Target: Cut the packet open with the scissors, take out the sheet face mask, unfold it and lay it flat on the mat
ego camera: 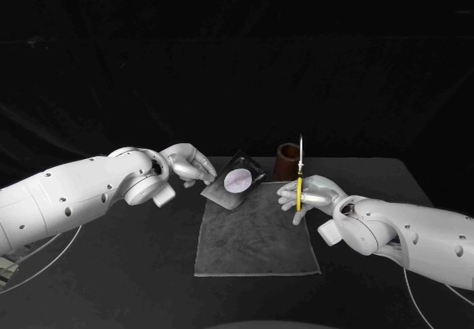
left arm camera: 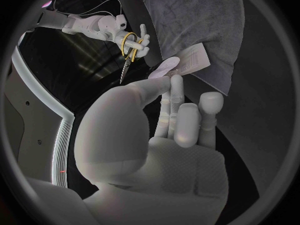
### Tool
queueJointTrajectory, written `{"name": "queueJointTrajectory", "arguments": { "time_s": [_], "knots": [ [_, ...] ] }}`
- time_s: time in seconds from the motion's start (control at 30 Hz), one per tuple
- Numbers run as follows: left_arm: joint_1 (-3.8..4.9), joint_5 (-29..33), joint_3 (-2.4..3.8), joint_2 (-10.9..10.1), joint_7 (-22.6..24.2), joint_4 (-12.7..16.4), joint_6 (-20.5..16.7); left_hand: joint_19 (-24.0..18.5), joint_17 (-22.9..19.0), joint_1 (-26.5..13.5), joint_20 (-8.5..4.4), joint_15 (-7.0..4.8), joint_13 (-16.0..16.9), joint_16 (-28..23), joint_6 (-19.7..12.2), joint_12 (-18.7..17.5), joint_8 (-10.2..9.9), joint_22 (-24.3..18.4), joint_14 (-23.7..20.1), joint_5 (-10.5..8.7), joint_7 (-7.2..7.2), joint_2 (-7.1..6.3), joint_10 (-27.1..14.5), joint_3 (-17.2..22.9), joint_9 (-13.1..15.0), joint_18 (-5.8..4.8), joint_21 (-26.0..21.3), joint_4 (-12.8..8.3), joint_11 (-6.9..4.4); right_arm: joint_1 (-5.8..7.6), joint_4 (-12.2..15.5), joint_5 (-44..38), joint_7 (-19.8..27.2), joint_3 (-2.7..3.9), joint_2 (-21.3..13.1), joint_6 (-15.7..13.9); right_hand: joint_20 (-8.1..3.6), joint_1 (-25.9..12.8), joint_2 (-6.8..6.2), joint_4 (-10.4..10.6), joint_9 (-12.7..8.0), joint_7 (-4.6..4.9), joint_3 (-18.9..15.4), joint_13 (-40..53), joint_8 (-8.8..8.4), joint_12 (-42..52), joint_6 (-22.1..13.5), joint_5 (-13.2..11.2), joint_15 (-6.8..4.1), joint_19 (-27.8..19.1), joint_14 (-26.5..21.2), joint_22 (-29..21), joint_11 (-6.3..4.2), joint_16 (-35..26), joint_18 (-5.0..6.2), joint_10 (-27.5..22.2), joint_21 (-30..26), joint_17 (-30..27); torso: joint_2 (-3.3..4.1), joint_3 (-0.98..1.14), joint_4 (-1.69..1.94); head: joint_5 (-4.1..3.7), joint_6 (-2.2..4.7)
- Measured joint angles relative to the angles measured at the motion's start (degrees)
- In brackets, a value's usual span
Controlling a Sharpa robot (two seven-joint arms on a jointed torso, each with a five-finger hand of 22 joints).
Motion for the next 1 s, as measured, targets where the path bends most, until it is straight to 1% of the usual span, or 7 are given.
{"name": "queueJointTrajectory", "arguments": {
  "time_s": [0.2,0.4,0.53,0.8,0.93,0.97,1.0],
  "knots": [
    [0.02,0.2,0.12,-0.1,0.0,0.6,-0.3,0.0,0.0,-0.1,0.0,-0.15,0.2,0.0,0.0,0.0,0.0,0.2,0.2,0.56,0.14,-0.15,0.0,0.0,0.0,0.0,0.4,0.0,0.0,0.1,-0.9,0.1,1.1,0.02,0.8,-1.7,0.1,-0.4,0.38,-0.3,0.0,0.2,0.2,-0.2,-0.15,0.0,-0.2,0.0,0.02,0.1,0.0,-0.1,0.42,0.0,0.0,-0.4,-0.3,0.1,0.01,0.03,-0.02,-0.35,0.16],
    [0.02,0.4,0.16,-0.1,0.0,1.3,-0.6,0.0,0.1,-0.7,0.0,-0.2,0.4,0.0,0.1,0.3,0.2,0.4,0.2,0.94,0.23,-0.24,0.0,1.6,0.1,-0.01,0.4,-1.6,0.01,0.13,-1.9,0.1,1.9,0.03,1.6,-3.0,0.17,-0.6,0.6,-0.7,-0.3,0.9,0.0,-0.6,-1.13,-0.3,-1.3,0.0,0.23,0.4,-0.4,-0.5,1.21,-0.2,0.01,-3.4,-0.9,0.6,0.02,0.01,-0.05,-0.58,0.34],
    [0.02,0.6,0.17,-0.1,0.0,1.5,-0.7,0.0,0.1,-0.7,0.0,-0.2,0.4,0.0,0.1,0.4,0.2,0.4,0.2,0.95,0.23,-0.23,0.0,1.8,0.1,-0.01,0.4,-1.8,0.01,0.15,-2.7,0.1,2.4,0.03,2.4,-3.9,0.16,-0.3,0.97,-2.6,-0.6,1.5,-0.3,-0.7,-1.94,-0.3,-2.3,0.0,0.82,0.4,-1.2,-0.8,1.77,-0.3,0.02,-5.5,-1.3,0.7,0.04,0.01,-0.05,-0.71,0.36],
    [0.03,1.0,0.17,0.7,-0.4,0.7,-0.9,0.0,-0.5,-0.8,0.01,-0.19,0.4,0.0,0.2,0.4,0.2,-0.1,0.2,1.24,0.08,-0.08,0.0,1.8,0.1,-0.01,0.4,-1.8,0.02,0.16,-3.6,0.3,3.1,0.03,3.5,-4.6,0.16,1.0,-0.2,-4.3,-0.6,1.67,-0.8,-0.7,-1.94,-0.3,-2.1,0.0,0.84,0.4,-1.4,-0.8,1.89,-0.7,0.02,-5.7,-1.5,1.0,0.08,0.04,0.04,-0.67,0.48],
    [0.04,1.8,0.14,1.2,-1.2,0.1,-2.0,-3.0,-5.4,-1.2,0.26,0.11,0.5,-2.2,-1.4,0.3,0.2,-4.7,-1.6,0.1,0.7,1.48,-1.5,0.3,1.5,-0.02,-2.1,-1.2,0.51,0.16,-3.4,0.5,3.3,0.03,3.7,-4.7,0.17,1.2,-0.25,-4.4,-0.6,1.59,-1.0,-0.7,-1.94,-0.3,-2.0,0.0,0.85,0.4,-1.4,-0.8,1.89,-0.7,0.02,-5.7,-1.5,1.1,0.07,0.05,-0.02,-0.44,0.59],
    [0.04,2.0,0.14,1.3,-1.4,-0.1,-2.8,-5.0,-8.9,-0.6,0.39,0.45,0.5,-3.9,-2.4,-0.3,0.2,-7.8,-3.0,-0.31,1.04,2.29,-2.4,-1.0,1.8,0.05,-3.9,-0.7,0.79,0.16,-3.3,0.5,3.3,0.03,3.7,-4.6,0.17,1.2,-0.25,-4.6,-0.5,1.59,-1.1,-0.7,-1.94,-0.3,-2.0,0.0,0.94,0.4,-1.5,-0.8,1.89,-0.7,0.02,-5.7,-1.5,1.1,0.07,0.05,-0.03,-0.4,0.61],
    [0.05,2.3,0.14,1.3,-1.6,-0.3,-3.4,-6.8,-12.8,-0.3,0.54,0.76,0.3,-5.8,-3.4,-0.9,-0.3,-10.3,-4.8,-0.31,1.43,2.73,-3.6,-1.4,4.7,0.17,-5.2,-0.5,1.14,0.16,-3.3,0.6,3.3,0.03,3.7,-4.6,0.17,1.2,-0.24,-4.6,-0.5,1.58,-1.1,-0.7,-1.94,-0.3,-2.0,0.0,0.94,0.4,-1.5,-0.8,1.89,-0.7,0.02,-5.7,-1.5,1.1,0.07,0.05,-0.05,-0.37,0.63]
  ]
}}
